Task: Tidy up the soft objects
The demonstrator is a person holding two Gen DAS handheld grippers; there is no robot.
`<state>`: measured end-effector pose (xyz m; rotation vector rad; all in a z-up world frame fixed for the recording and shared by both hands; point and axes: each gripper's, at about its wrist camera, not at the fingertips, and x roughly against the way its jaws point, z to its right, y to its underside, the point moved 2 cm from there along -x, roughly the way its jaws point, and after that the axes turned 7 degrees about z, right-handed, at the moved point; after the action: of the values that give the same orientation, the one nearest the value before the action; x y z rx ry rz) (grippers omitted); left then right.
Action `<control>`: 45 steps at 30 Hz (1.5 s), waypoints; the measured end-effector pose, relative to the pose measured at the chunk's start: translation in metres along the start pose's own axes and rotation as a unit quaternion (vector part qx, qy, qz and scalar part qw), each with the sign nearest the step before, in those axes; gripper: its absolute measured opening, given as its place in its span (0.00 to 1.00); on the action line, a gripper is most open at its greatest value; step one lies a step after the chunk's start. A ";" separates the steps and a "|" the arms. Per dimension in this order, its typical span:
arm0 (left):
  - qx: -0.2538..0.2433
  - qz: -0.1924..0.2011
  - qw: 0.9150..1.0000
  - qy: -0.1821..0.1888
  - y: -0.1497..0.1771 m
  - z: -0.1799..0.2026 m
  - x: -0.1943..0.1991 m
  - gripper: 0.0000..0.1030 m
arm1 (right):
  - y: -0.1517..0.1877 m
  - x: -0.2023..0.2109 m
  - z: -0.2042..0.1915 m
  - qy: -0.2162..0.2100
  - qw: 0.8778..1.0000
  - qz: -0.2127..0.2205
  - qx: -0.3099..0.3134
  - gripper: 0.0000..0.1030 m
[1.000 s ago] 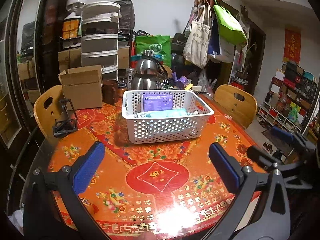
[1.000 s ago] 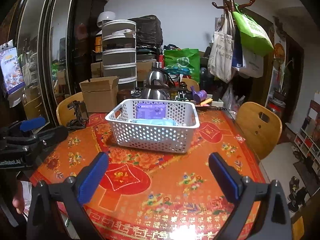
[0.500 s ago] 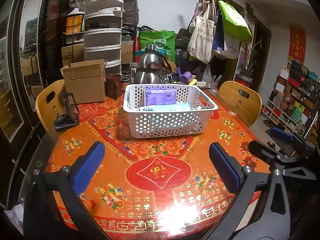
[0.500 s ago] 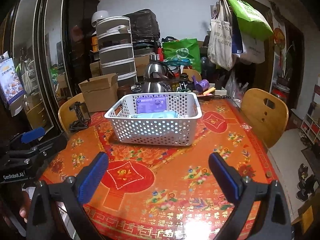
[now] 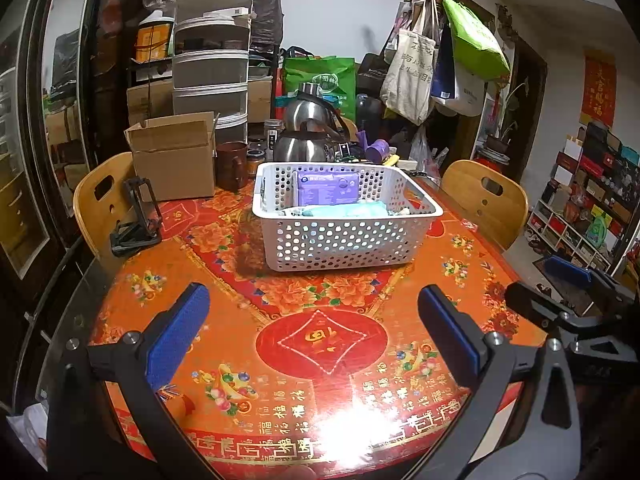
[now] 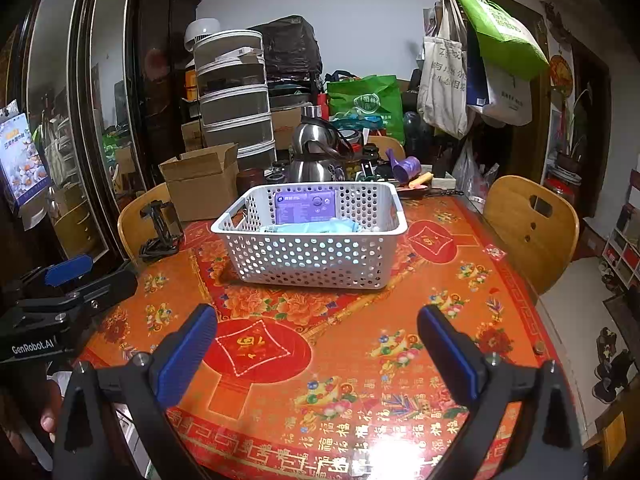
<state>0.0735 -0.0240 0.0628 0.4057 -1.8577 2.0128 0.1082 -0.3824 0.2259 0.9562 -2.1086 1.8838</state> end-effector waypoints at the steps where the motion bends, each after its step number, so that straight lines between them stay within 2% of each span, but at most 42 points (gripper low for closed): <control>1: 0.000 0.000 1.000 -0.001 0.000 0.000 0.000 1.00 | 0.000 0.000 0.000 0.000 1.000 0.000 -0.001 0.97; 45: -0.006 -0.004 1.000 0.002 0.011 0.004 -0.004 1.00 | 0.002 -0.002 0.003 0.002 1.000 -0.004 -0.002 0.97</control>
<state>0.0722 -0.0291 0.0514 0.4042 -1.8623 1.9947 0.1091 -0.3845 0.2223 0.9572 -2.1016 1.8768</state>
